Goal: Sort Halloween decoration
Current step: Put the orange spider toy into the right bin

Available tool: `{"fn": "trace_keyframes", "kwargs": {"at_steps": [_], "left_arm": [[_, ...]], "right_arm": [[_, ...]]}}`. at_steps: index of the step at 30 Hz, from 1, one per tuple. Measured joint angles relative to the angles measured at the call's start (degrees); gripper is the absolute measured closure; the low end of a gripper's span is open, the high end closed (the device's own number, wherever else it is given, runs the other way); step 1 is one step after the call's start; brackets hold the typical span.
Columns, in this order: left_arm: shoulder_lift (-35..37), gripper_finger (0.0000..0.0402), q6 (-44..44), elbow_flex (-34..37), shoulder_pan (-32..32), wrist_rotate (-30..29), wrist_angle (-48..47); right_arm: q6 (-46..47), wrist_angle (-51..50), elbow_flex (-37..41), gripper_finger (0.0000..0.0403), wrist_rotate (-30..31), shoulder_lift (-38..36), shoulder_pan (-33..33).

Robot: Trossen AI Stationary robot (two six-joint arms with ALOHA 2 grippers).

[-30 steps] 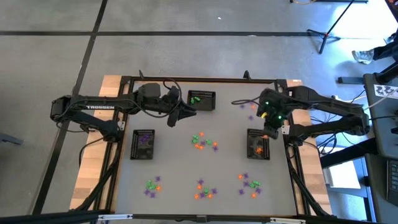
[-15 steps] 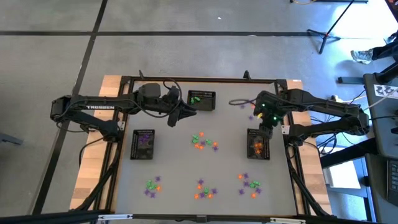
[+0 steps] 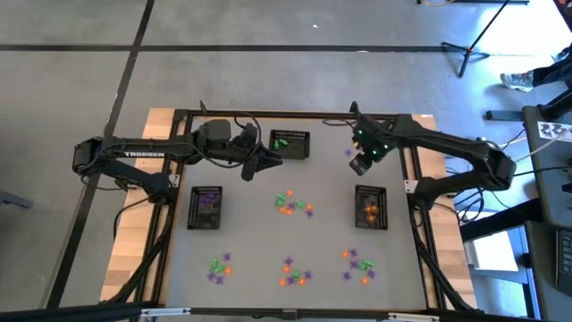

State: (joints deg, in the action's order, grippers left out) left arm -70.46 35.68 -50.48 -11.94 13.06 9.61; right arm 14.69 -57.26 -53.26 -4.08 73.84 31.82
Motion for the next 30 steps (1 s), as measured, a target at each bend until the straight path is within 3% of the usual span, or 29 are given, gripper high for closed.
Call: {"fn": "trace_keyframes", "kwargs": {"at_steps": [5,10,22,30], "left_arm": [[0.0,0.0274,0.0,0.0,0.0,0.0,0.0],[0.0,0.0274,0.0,0.0,0.0,0.0,0.0],[0.0,0.0274,-0.2,0.0,0.0,0.0,0.0],[0.0,0.0274,-0.2,0.0,0.0,0.0,0.0]], "right_arm": [[-0.1,4.0,3.1,0.0248,0.0,4.4,8.9],[0.0,9.8,3.3,0.0248,0.1,7.7,13.1],[0.1,13.1,3.2,0.0249,0.6,20.5,13.9],[-0.1,13.3,2.9,0.025,1.7,22.1,13.9]]}}
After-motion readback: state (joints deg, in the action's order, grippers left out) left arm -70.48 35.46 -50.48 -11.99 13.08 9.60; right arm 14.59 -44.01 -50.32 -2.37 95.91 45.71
